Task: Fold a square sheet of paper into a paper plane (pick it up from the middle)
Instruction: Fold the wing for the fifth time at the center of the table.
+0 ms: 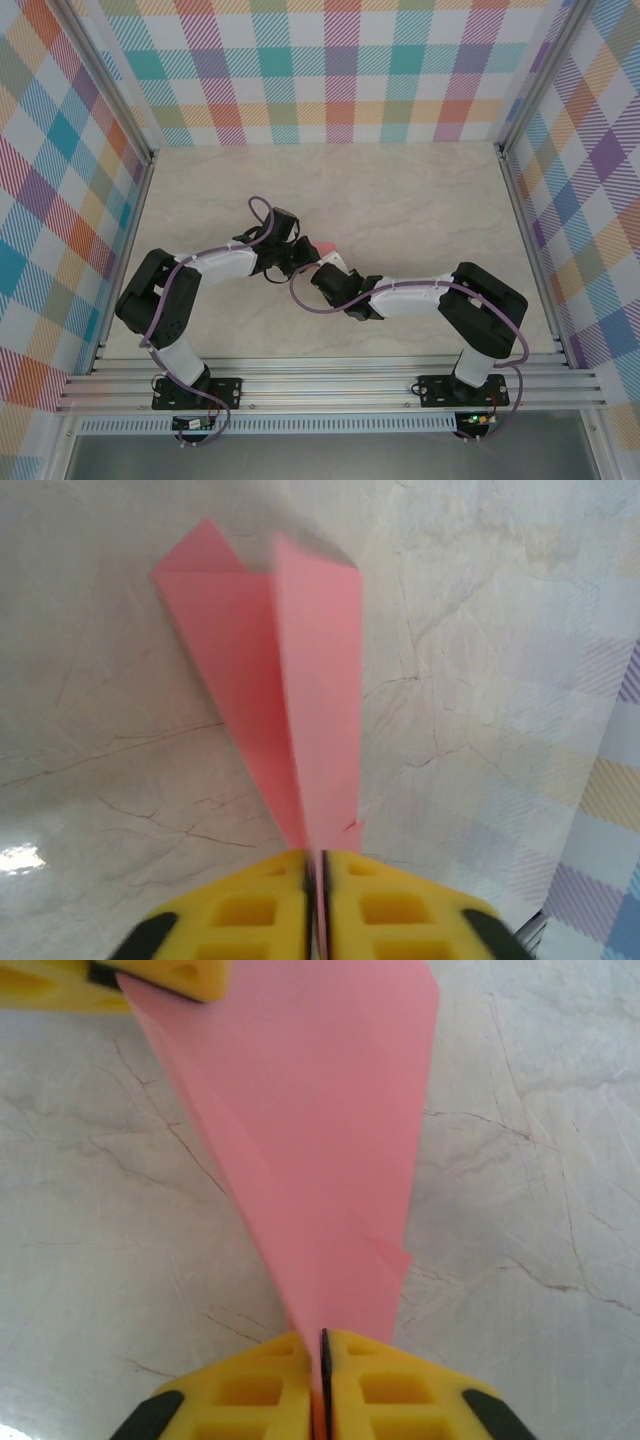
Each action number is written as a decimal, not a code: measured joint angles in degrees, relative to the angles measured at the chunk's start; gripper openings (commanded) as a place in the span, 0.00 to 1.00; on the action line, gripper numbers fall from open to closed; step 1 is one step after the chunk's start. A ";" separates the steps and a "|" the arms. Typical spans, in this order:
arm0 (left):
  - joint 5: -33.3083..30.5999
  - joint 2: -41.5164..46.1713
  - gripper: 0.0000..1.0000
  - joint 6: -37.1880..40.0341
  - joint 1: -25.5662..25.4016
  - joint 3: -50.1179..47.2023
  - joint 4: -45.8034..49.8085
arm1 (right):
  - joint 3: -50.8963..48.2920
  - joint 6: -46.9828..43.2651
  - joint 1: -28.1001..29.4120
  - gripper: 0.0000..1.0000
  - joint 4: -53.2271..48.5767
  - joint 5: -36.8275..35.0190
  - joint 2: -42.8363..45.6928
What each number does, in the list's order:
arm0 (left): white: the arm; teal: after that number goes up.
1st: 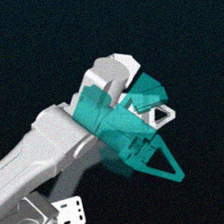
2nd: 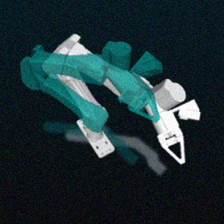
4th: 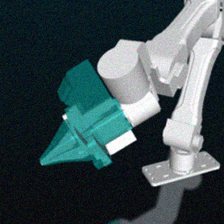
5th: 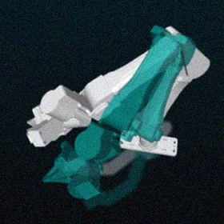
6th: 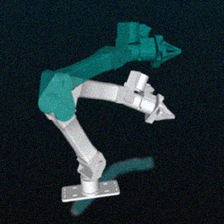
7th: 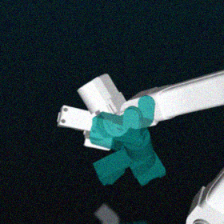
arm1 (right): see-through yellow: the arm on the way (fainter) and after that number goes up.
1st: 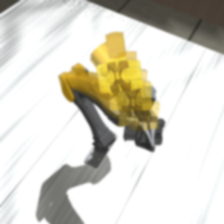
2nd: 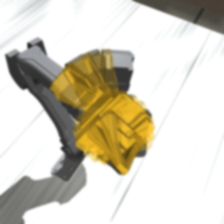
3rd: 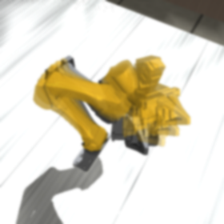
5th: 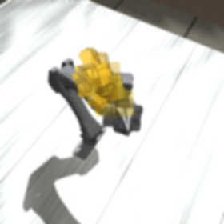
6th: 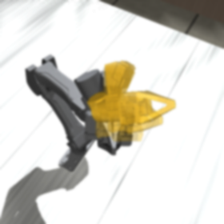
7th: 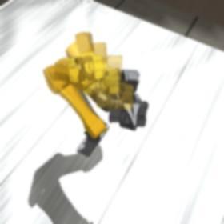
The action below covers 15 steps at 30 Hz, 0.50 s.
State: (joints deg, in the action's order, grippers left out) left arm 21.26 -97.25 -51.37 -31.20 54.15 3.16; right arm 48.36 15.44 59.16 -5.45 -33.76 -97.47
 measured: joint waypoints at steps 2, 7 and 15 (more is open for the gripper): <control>-0.61 0.39 0.40 -0.11 0.13 0.00 0.70 | -0.72 0.11 -0.09 0.07 1.07 0.92 0.13; -2.29 3.50 0.65 -0.46 1.25 -0.24 3.21 | -5.05 0.11 -2.19 0.07 4.68 6.60 3.06; -0.98 2.58 0.69 -0.26 2.64 0.26 4.48 | -6.82 -0.59 -5.18 0.08 8.37 15.08 5.44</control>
State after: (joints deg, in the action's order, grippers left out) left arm 20.27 -94.67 -51.64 -28.56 54.41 7.64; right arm 41.54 14.85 53.98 2.92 -18.68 -92.03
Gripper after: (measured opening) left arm 0.686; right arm 0.079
